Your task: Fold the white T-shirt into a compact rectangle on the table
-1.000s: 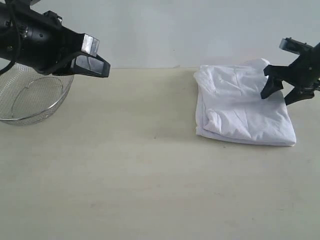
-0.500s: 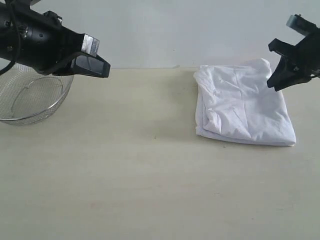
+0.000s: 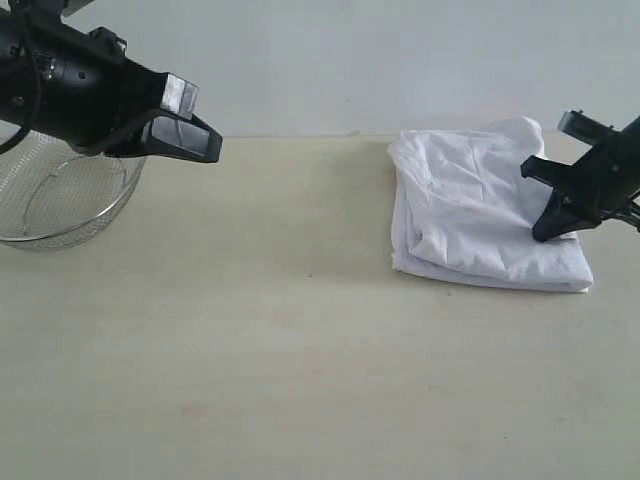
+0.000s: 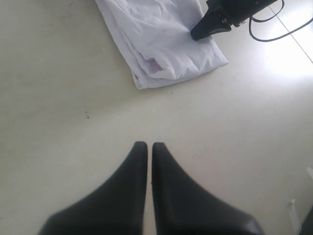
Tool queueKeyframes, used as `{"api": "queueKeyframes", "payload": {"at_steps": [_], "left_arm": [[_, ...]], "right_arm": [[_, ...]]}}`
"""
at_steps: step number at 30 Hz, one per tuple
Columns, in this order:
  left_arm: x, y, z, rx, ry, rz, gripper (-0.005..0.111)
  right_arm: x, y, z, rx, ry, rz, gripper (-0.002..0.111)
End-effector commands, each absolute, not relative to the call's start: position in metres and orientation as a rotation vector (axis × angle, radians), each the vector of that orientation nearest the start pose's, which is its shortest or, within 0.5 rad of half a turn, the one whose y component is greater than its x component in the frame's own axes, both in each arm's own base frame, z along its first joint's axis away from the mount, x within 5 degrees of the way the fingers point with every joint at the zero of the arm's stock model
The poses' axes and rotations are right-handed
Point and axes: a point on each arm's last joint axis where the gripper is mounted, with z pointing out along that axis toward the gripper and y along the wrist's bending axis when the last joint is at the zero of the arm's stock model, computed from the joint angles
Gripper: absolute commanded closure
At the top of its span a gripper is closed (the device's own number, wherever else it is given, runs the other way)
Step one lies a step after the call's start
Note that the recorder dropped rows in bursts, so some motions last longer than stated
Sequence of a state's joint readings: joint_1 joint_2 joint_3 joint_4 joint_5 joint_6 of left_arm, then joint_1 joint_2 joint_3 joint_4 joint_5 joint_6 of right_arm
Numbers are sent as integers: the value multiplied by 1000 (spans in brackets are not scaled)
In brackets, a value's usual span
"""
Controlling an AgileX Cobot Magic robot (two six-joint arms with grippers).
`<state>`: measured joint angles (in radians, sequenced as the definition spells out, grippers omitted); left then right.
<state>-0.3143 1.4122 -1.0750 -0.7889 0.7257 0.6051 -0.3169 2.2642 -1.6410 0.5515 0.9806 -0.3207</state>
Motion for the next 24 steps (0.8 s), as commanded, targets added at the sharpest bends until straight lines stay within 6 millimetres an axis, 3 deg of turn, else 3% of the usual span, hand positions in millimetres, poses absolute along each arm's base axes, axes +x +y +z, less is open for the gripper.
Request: {"api": "queueKeyframes", "payload": {"at_steps": [1,6,9,11,16,18,24], "left_arm": [[267,-132,310,555,2319,-755,102],[267,-132,310,555,2319,-755,102],[267,-132,310,555,2319,-755,102],[267,-132,310,555,2319,-755,102],[267,-132,310,558,2321,-757,102],[267,-132,310,558,2321,-757,102],[267,-132,310,560,2324,-759,102]], "right_arm": [[441,-103,151,332,2818,614,108],[454,-102,185,284,2717,660,108],[463,-106,188,320,2660,621,108],[467,-110,181,348,2649,590,108],[472,-118,121,461,2738,525,108],[472,-120,117,455,2744,502,108],[482,-114,156,425,2594,600,108]]}}
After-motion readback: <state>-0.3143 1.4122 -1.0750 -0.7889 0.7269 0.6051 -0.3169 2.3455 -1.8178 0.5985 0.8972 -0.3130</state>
